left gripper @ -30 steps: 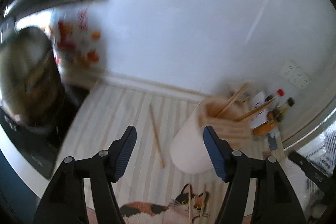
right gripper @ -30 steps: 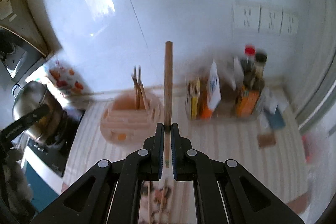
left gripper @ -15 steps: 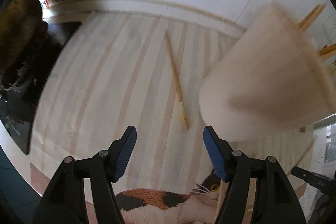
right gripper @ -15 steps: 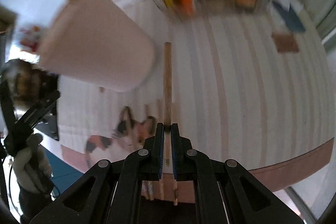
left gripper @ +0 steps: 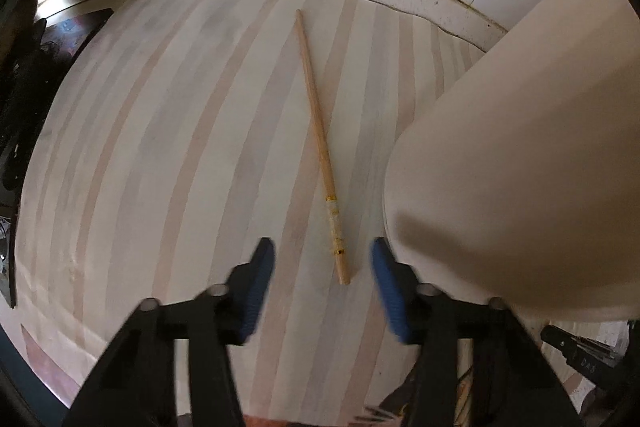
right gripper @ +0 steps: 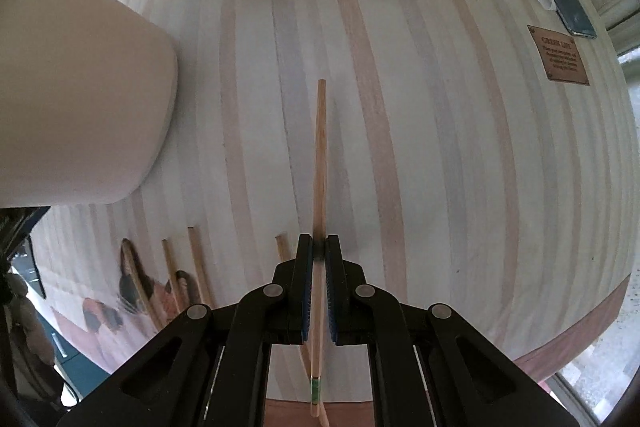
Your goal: Organize utensils
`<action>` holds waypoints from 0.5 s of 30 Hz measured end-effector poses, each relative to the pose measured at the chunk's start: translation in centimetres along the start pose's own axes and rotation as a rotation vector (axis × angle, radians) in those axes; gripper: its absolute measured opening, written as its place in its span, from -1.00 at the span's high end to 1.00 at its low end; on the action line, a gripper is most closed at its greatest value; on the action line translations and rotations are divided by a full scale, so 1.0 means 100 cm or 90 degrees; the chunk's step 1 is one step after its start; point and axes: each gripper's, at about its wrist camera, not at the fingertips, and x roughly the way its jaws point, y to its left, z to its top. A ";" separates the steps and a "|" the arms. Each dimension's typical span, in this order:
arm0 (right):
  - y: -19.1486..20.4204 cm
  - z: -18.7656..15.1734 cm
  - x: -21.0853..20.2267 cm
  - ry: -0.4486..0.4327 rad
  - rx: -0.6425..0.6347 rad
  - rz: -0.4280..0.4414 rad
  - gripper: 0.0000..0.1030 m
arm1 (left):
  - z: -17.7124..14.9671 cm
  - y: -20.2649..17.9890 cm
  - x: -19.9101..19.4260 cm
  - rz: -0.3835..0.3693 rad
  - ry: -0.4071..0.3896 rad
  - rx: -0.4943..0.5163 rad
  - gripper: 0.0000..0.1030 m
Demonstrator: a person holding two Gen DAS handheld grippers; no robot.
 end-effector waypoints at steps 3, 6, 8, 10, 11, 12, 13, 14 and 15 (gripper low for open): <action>0.005 -0.004 0.002 -0.003 -0.005 -0.014 0.88 | -0.001 -0.004 0.007 0.004 0.002 0.007 0.52; 0.014 -0.007 0.007 -0.006 -0.007 -0.026 0.88 | -0.003 -0.009 0.017 0.026 0.009 0.026 0.88; 0.020 -0.008 0.009 -0.007 -0.010 -0.034 0.88 | -0.006 -0.013 0.018 0.041 -0.006 0.039 0.90; 0.028 -0.013 0.014 -0.009 -0.017 -0.043 0.88 | -0.008 -0.010 0.018 0.035 -0.008 0.039 0.91; 0.030 -0.014 0.016 -0.008 -0.021 -0.047 0.88 | -0.009 -0.010 0.017 0.035 -0.008 0.042 0.91; 0.033 -0.014 0.016 -0.009 -0.022 -0.050 0.88 | -0.010 -0.007 0.017 0.038 -0.008 0.047 0.92; 0.035 -0.014 0.019 -0.009 -0.024 -0.053 0.88 | -0.012 -0.005 0.016 0.043 -0.008 0.050 0.92; 0.040 -0.016 0.020 -0.010 -0.027 -0.056 0.88 | -0.016 -0.001 0.012 0.043 -0.007 0.051 0.92; 0.043 -0.017 0.021 -0.010 -0.029 -0.058 0.88 | -0.020 0.002 0.010 0.042 -0.001 0.052 0.92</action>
